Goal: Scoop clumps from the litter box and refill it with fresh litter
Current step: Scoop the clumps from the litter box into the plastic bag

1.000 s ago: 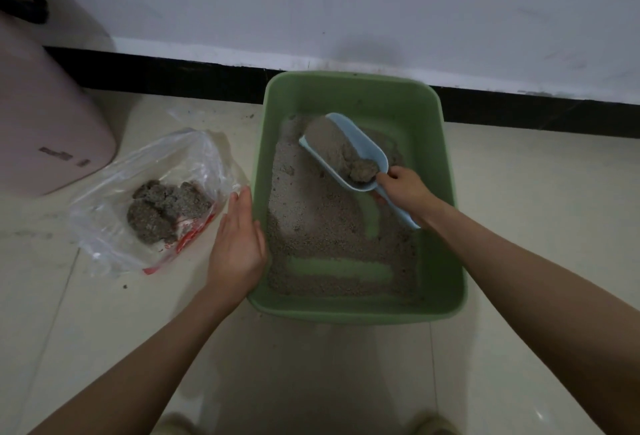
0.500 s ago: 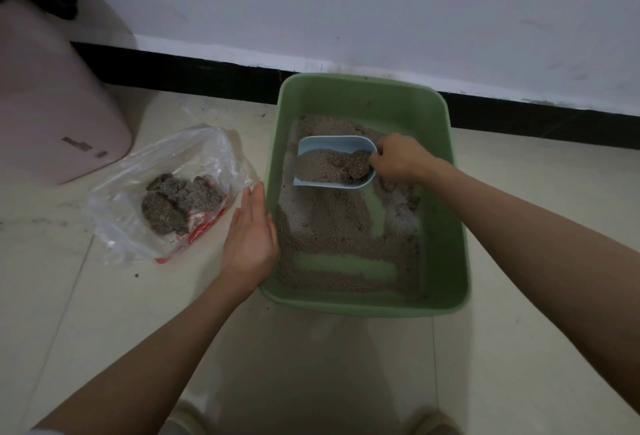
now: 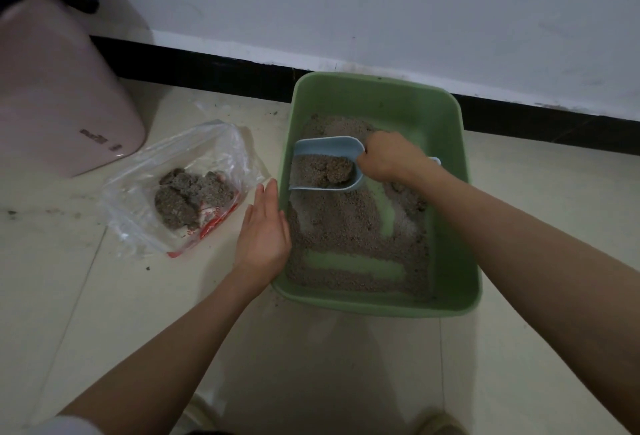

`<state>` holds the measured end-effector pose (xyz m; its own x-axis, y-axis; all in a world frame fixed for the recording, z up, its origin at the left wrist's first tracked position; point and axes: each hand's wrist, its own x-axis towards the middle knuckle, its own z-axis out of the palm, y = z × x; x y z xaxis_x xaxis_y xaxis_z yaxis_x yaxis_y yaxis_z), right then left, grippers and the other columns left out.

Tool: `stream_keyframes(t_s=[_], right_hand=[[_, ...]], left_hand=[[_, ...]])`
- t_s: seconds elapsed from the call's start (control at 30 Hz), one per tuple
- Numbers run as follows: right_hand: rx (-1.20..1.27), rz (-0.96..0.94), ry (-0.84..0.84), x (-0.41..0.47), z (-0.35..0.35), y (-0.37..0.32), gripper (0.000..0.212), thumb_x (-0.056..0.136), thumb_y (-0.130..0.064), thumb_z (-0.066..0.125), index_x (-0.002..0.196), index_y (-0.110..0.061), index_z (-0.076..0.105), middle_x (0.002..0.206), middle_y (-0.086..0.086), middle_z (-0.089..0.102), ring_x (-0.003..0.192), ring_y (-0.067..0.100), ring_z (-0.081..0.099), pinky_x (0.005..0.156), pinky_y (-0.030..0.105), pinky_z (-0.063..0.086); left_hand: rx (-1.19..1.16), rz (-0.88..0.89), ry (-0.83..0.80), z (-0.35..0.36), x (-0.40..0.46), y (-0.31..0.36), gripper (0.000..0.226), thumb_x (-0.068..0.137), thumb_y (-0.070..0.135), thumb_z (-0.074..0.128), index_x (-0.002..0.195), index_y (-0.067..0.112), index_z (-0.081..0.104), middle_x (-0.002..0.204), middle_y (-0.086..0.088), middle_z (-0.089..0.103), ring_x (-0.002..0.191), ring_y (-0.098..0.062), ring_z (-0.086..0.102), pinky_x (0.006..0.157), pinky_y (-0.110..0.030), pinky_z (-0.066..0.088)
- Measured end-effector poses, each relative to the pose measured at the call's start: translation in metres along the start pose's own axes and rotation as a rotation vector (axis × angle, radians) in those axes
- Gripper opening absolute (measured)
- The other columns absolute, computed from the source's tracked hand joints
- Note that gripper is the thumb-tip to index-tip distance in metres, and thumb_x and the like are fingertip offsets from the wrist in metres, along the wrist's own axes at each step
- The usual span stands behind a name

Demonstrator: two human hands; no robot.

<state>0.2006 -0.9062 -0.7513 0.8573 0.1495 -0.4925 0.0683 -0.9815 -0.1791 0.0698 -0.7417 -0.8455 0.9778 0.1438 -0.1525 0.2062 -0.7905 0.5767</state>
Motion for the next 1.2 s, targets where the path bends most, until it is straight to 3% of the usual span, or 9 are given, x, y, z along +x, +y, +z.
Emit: stream_keyframes(t_s=[0.1, 0.37, 0.5, 0.7, 1.2], right_hand=[[-0.076, -0.002, 0.053, -0.004, -0.003, -0.008, 0.02, 0.092, -0.019, 0.046, 0.074, -0.011, 0.05, 0.065, 0.001, 0.049, 0.054, 0.014, 0.046, 0.052, 0.024, 0.039], [-0.164, -0.02, 0.105, -0.017, -0.012, -0.024, 0.032, 0.092, -0.02, 0.045, 0.062, -0.014, 0.037, 0.063, 0.0, 0.043, 0.062, 0.018, 0.047, 0.066, 0.03, 0.04], [-0.158, -0.025, 0.109, -0.021, -0.013, -0.026, 0.031, 0.091, -0.015, 0.043, 0.06, -0.013, 0.035, 0.061, 0.0, 0.04, 0.051, 0.013, 0.035, 0.062, 0.029, 0.037], [-0.198, -0.034, 0.129, -0.022, -0.015, -0.03, 0.029, 0.09, -0.014, 0.042, 0.061, -0.013, 0.037, 0.061, 0.0, 0.041, 0.051, 0.014, 0.036, 0.049, 0.024, 0.029], [-0.288, -0.081, 0.148, -0.02, -0.016, -0.04, 0.031, 0.09, -0.022, 0.045, 0.061, -0.013, 0.038, 0.06, 0.0, 0.041, 0.051, 0.013, 0.035, 0.049, 0.023, 0.027]], left_hand=[[-0.001, -0.003, 0.0, 0.0, 0.0, 0.001, 0.054, 0.098, 0.013, 0.028, 0.148, 0.006, 0.008, 0.156, -0.013, 0.015, 0.145, -0.023, 0.008, 0.118, -0.036, 0.011], [-0.011, -0.009, 0.005, -0.001, -0.001, 0.001, 0.054, 0.098, 0.012, 0.029, 0.148, 0.006, 0.009, 0.155, -0.014, 0.016, 0.145, -0.024, 0.008, 0.118, -0.037, 0.013], [-0.01, -0.01, 0.003, -0.001, -0.001, 0.001, 0.054, 0.098, 0.012, 0.029, 0.148, 0.006, 0.009, 0.155, -0.014, 0.015, 0.145, -0.024, 0.008, 0.118, -0.037, 0.013], [-0.011, -0.019, 0.0, 0.0, -0.001, 0.001, 0.054, 0.099, 0.014, 0.028, 0.148, 0.007, 0.007, 0.156, -0.013, 0.013, 0.145, -0.023, 0.008, 0.118, -0.036, 0.012], [-0.039, -0.025, 0.0, 0.0, -0.002, 0.004, 0.054, 0.098, 0.012, 0.027, 0.148, 0.007, 0.007, 0.156, -0.014, 0.013, 0.145, -0.024, 0.007, 0.118, -0.037, 0.012]])
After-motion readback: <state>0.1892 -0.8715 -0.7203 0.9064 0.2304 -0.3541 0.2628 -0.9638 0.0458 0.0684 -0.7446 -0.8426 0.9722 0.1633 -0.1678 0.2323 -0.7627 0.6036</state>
